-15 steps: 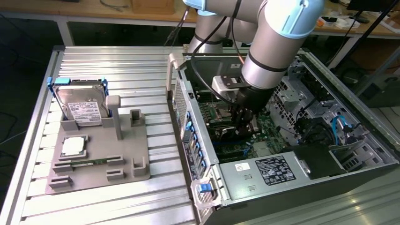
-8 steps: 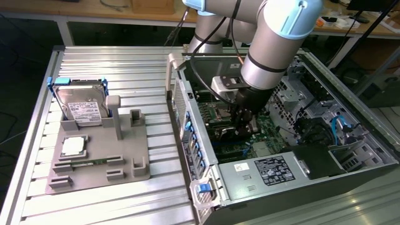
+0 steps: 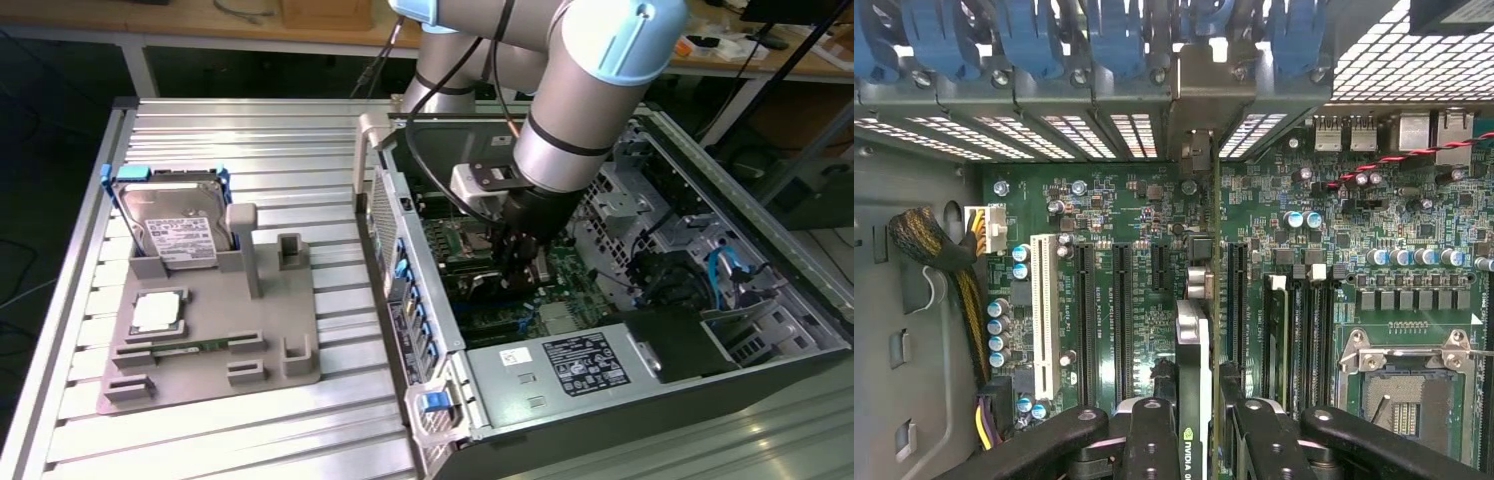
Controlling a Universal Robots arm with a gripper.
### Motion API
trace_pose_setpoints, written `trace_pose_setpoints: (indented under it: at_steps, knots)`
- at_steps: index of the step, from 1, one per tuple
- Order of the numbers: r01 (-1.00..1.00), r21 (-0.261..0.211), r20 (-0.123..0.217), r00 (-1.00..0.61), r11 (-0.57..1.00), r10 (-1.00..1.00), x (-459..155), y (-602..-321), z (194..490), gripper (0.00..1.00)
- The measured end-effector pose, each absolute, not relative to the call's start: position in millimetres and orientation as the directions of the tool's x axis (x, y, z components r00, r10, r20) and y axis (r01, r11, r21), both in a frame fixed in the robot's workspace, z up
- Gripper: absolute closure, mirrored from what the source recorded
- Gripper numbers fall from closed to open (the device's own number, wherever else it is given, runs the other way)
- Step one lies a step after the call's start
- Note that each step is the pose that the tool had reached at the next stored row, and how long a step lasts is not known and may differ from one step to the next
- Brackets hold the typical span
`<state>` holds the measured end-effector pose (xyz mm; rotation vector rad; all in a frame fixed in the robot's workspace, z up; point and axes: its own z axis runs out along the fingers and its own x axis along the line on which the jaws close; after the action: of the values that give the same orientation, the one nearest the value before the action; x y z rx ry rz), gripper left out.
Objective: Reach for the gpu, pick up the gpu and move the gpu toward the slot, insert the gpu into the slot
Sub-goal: 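Insert the gpu into the slot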
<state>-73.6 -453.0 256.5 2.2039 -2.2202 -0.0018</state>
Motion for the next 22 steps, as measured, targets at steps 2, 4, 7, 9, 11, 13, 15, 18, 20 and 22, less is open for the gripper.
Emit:
trace_pose_setpoints:
  at_steps: [2, 4, 7, 9, 11, 13, 15, 18, 20, 22]
  knots:
    - [-1.0, 0.01, 0.009, -0.007, 0.007, -1.0, -73.6, -453.0, 256.5, 0.73]
    - [-1.0, 0.01, 0.009, -0.007, 0.007, -1.0, -73.6, -453.0, 256.5, 0.73]
    - [-1.0, 0.01, 0.009, -0.007, 0.007, -1.0, -73.6, -453.1, 256.4, 0.73]
    - [-1.0, 0.01, 0.009, -0.007, 0.007, -1.0, -73.6, -453.1, 256.0, 0.73]
    - [-1.0, 0.01, 0.009, -0.007, 0.007, -1.0, -73.6, -453.1, 255.3, 0.73]
    - [-1.0, 0.01, 0.009, -0.007, 0.007, -1.0, -73.6, -453.1, 254.6, 0.73]
    - [-1.0, 0.01, 0.009, -0.007, 0.007, -1.0, -73.6, -453.1, 253.6, 0.73]
    - [-1.0, 0.01, 0.009, -0.007, 0.007, -1.0, -73.6, -453.1, 252.4, 0.73]
    - [-1.0, 0.01, 0.009, -0.007, 0.007, -1.0, -73.6, -453.0, 251.1, 0.73]
    - [-1.0, 0.01, 0.009, -0.007, 0.007, -1.0, -73.6, -453.0, 250.5, 0.73]
